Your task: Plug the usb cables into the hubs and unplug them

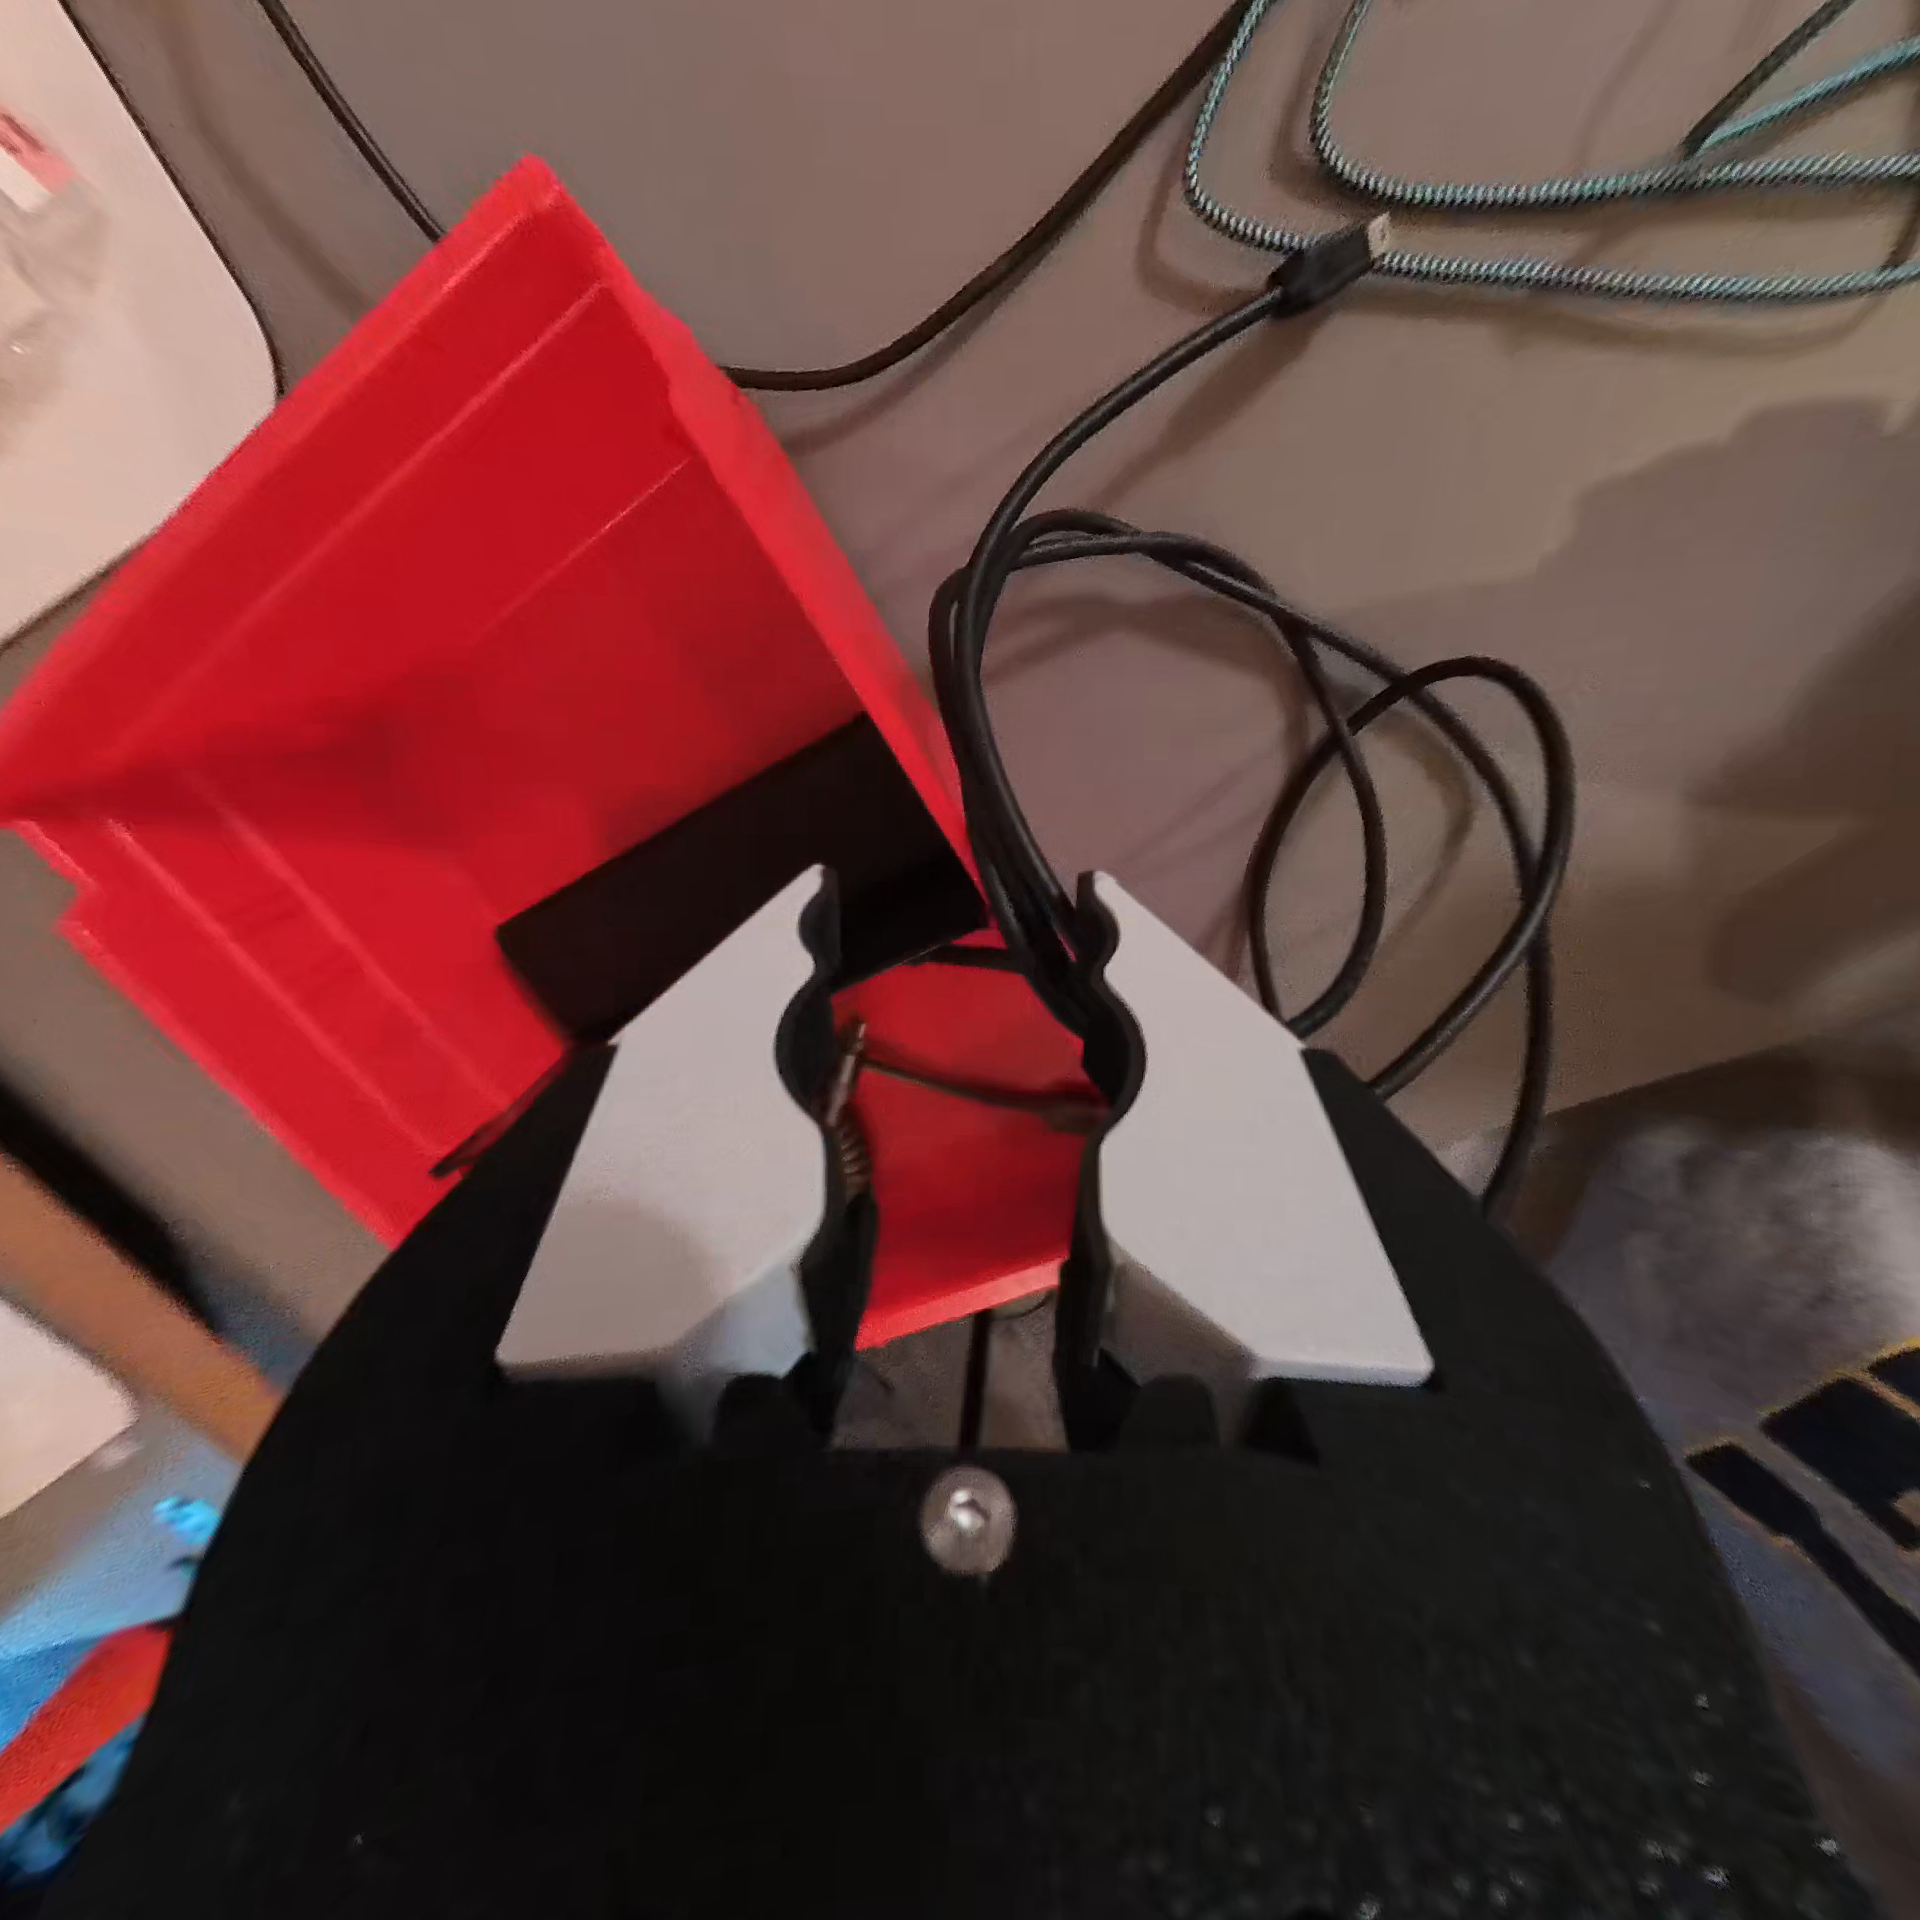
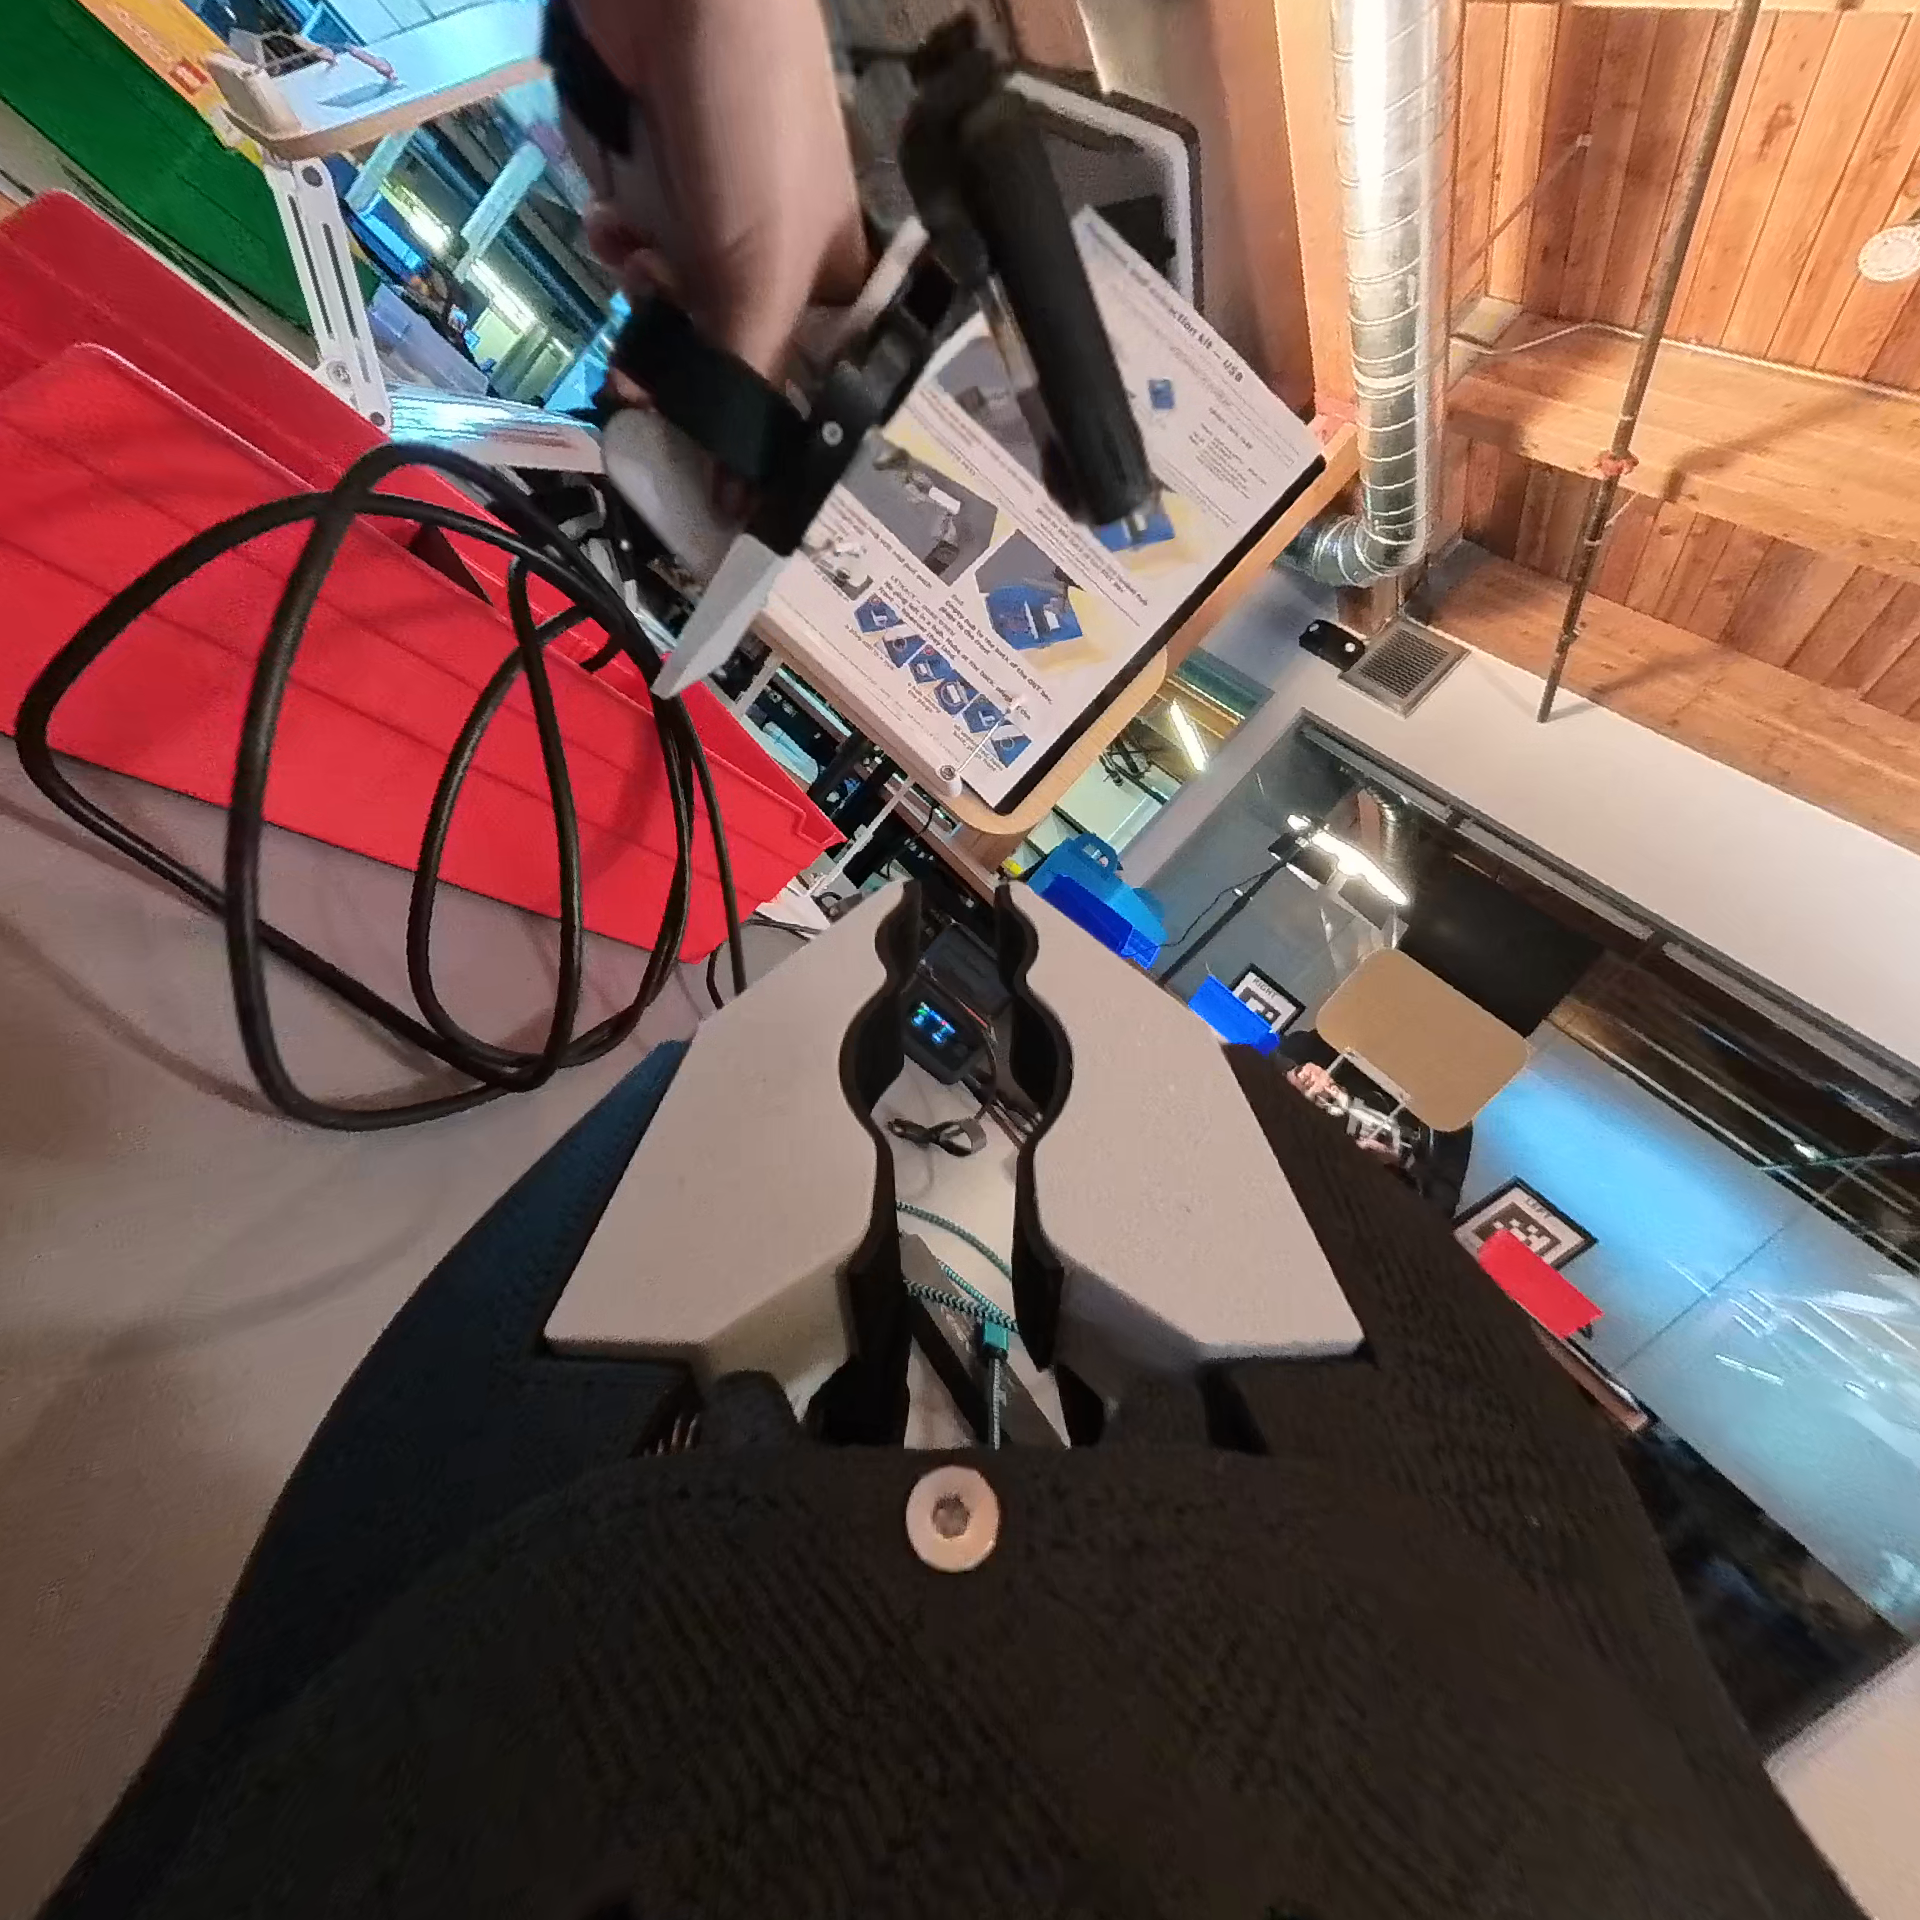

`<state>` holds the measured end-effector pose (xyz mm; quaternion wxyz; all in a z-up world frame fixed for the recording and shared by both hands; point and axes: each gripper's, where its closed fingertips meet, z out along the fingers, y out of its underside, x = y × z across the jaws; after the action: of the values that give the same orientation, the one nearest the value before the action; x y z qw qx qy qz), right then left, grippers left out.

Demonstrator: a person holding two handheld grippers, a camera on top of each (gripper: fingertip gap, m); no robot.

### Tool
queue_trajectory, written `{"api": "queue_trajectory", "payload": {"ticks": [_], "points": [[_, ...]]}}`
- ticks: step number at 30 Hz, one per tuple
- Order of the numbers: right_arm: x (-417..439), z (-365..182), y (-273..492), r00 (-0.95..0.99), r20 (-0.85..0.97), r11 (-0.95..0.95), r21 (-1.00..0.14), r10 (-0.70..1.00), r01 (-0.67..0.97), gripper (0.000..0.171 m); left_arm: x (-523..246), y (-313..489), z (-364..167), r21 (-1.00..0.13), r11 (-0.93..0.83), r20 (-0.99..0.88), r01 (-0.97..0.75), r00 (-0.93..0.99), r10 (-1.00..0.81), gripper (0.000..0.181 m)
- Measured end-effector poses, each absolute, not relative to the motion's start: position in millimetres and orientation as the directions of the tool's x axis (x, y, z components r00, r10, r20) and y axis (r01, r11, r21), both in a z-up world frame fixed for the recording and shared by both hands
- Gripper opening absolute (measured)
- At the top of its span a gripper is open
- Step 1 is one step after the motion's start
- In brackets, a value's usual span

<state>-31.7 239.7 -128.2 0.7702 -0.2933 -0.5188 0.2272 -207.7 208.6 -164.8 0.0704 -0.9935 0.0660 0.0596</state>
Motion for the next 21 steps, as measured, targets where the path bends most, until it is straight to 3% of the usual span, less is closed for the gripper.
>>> {"api": "queue_trajectory", "payload": {"ticks": [4,7,10,16,21], "points": [[-31,-129,241,0.358,0.659,0.717,-0.695,0.662,-0.046,0.012,-201,199,-171,-0.166,-0.984,0.002,-0.069,0.998,-0.071,0.043],[-32,-130,241,0.352,0.663,0.718,-0.695,0.661,-0.04,0.012,-191,192,-172,-0.155,-0.986,0.096,-0.056,0.993,-0.072,0.015],[-30,-130,242,0.357,0.659,0.716,-0.697,0.662,-0.039,0.012,-201,188,-158,-0.146,-0.977,-0.017,-0.157,0.988,-0.156,0.007],[-21,-122,254,0.409,0.631,0.706,-0.707,0.659,-0.045,0.012,-184,207,-73,-0.325,-0.887,-0.23,-0.327,0.937,-0.262,0.005],[1,-113,290,0.509,0.546,0.64,-0.768,0.665,-0.014,0.012,-127,235,-11,-0.512,-0.684,-0.396,-0.519,0.849,-0.348,0.004]]}}
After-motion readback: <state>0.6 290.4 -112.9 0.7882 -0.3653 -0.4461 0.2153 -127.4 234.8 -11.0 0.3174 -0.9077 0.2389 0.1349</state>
